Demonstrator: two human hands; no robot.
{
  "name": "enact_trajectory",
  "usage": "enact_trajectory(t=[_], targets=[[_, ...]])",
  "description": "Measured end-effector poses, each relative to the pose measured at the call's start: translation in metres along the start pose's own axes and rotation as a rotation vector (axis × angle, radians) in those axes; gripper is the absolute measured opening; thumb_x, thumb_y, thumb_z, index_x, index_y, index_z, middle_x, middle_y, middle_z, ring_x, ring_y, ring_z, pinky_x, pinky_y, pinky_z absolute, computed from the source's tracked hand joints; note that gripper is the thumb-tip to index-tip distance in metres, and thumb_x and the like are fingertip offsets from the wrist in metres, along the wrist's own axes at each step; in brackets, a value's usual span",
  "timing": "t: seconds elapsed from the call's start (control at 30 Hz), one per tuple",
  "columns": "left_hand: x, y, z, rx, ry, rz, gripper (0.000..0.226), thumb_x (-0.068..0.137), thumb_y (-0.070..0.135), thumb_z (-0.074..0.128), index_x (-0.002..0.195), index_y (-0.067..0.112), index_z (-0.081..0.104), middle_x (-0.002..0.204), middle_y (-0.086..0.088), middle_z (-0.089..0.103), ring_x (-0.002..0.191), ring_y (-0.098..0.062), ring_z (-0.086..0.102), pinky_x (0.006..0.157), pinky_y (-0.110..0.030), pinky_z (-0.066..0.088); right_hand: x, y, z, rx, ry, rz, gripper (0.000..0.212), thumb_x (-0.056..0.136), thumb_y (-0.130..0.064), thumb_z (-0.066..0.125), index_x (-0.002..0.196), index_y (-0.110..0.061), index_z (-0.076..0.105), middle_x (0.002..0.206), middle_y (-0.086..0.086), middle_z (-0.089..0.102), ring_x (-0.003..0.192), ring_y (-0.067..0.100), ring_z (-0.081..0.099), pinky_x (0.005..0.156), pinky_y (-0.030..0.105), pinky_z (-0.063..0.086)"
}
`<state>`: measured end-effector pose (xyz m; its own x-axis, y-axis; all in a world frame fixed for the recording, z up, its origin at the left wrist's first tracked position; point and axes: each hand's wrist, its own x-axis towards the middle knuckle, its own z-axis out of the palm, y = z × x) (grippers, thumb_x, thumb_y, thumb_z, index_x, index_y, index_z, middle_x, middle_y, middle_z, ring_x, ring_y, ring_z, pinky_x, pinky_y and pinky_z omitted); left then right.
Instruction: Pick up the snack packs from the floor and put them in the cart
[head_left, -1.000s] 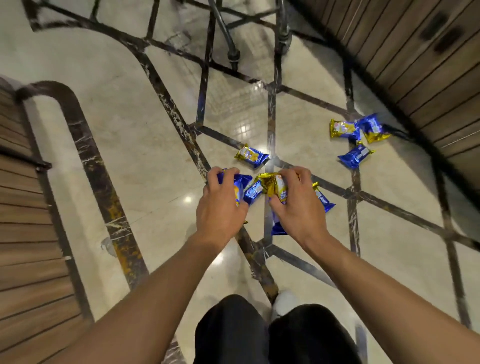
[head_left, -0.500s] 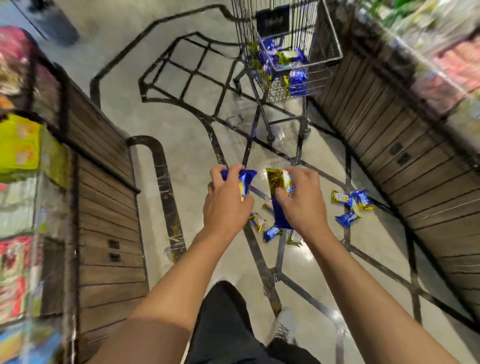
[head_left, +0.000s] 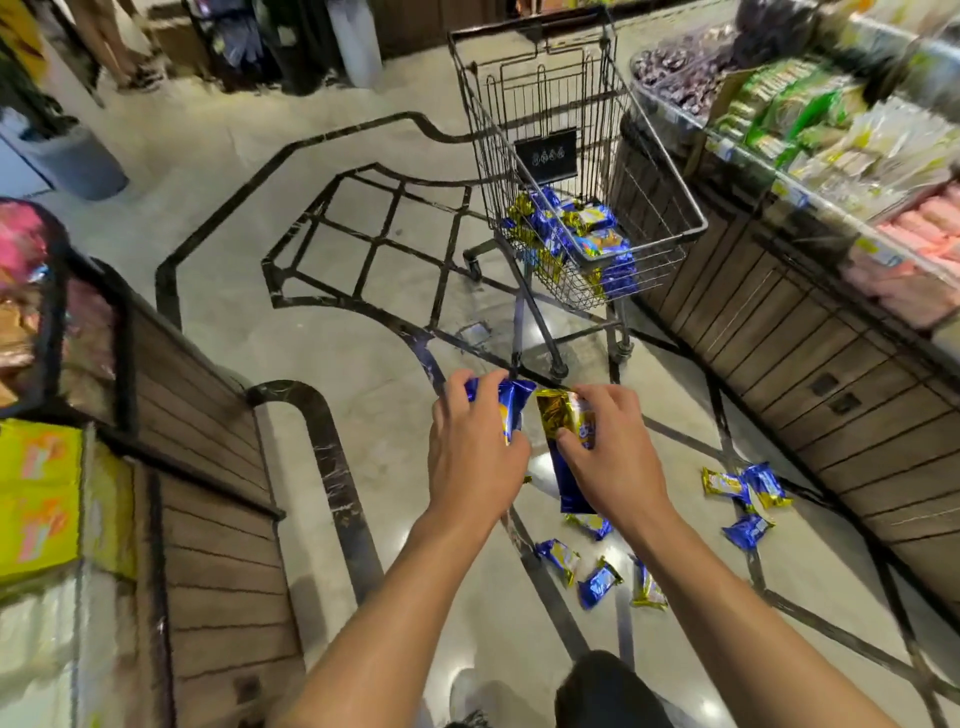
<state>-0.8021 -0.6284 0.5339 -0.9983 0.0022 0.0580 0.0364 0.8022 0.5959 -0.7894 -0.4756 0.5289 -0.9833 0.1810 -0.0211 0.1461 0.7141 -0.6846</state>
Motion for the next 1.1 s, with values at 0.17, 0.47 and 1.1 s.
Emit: enact_trajectory(t=[0.17, 0.47, 1.1], targets=[[0.086, -0.027, -0.014, -0.021, -0.006, 0.016, 0.069, 0.081, 0.021, 0.074, 0.137, 0.036, 0.038, 0.146, 0.003, 0.024, 0.126, -0.023, 0.041, 0.099, -0.041, 0.05, 0.074, -0.037, 0.025, 0.003, 0.048, -0.011, 0.047, 0.089, -0.023, 0.065, 0.134, -0.027, 0.05, 0.134, -0.005, 0.039, 0.099, 0.001, 0.04, 0.084, 0.023, 0.039], [0.276, -0.05, -0.021, -0.002, -0.003, 0.01, 0.07, 0.082, 0.02, 0.075, 0.141, 0.034, 0.038, 0.144, 0.003, 0.022, 0.129, -0.021, 0.039, 0.102, -0.039, 0.049, 0.27, -0.074, 0.058, 0.053, 0.08, -0.052, 0.046, 0.086, -0.021, 0.068, 0.13, -0.025, 0.056, 0.131, -0.001, 0.041, 0.103, 0.001, 0.039, 0.088, 0.024, 0.035], [0.675, -0.072, -0.014, -0.057, -0.069, 0.22, 0.063, 0.078, 0.023, 0.072, 0.133, 0.03, 0.04, 0.134, 0.009, 0.029, 0.118, -0.018, 0.043, 0.093, -0.038, 0.051, 0.619, -0.137, 0.117, -0.028, 0.304, 0.108, 0.045, 0.084, -0.025, 0.068, 0.127, -0.023, 0.053, 0.126, -0.002, 0.042, 0.107, 0.012, 0.048, 0.082, 0.027, 0.04]])
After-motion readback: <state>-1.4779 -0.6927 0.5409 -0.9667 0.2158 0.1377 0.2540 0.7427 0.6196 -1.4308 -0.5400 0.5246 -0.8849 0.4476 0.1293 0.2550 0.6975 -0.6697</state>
